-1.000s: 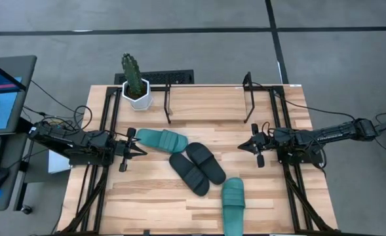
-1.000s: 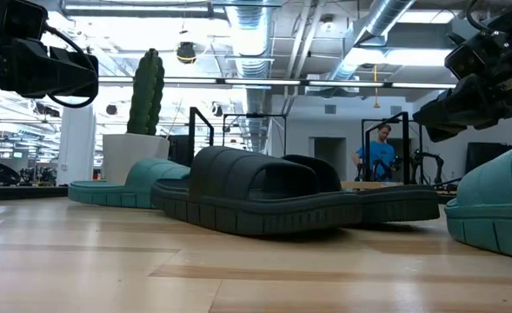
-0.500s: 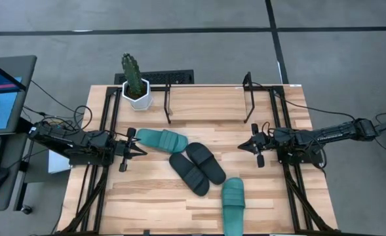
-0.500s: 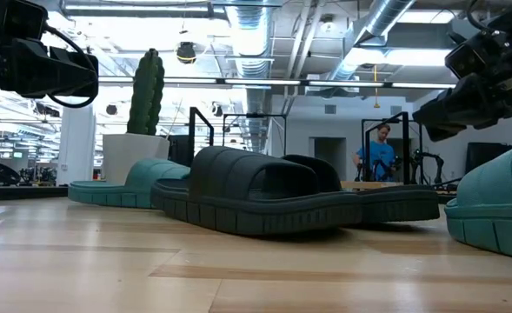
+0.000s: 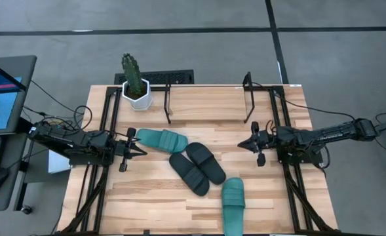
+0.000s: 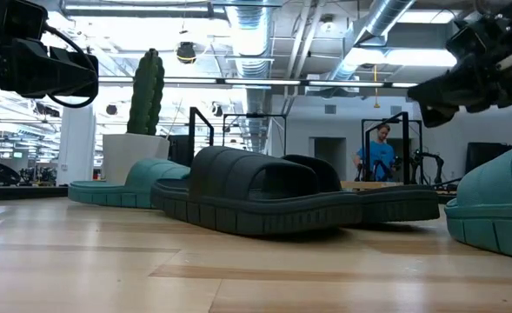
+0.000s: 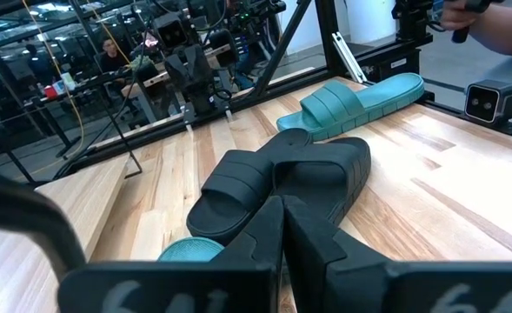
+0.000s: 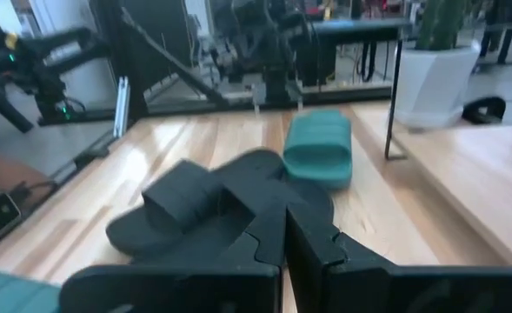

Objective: Pick and place slides into the shelf
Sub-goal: Put the right black slide on the shelf

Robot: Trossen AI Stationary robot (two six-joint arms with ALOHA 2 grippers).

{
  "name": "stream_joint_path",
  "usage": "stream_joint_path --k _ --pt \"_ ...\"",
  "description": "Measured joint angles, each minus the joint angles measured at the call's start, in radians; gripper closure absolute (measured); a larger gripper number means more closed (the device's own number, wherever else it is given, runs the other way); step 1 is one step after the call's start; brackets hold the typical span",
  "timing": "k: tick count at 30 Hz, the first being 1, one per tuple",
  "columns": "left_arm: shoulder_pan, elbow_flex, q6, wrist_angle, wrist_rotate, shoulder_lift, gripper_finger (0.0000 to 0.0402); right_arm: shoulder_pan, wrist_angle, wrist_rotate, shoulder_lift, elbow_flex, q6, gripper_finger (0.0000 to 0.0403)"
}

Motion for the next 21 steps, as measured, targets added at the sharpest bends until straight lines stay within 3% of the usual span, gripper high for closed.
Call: stream_joint_path --k 11,21 --pt "0.000 0.000 -0.004 0.000 0.000 0.000 0.0401 0.007 0.002 0.000 0.029 0.000 0.052 0.0403" --pt "0.000 0.000 0.000 0.000 0.000 0.000 0.0401 0.070 0.044 0.000 0.238 0.030 0.053 0.0403"
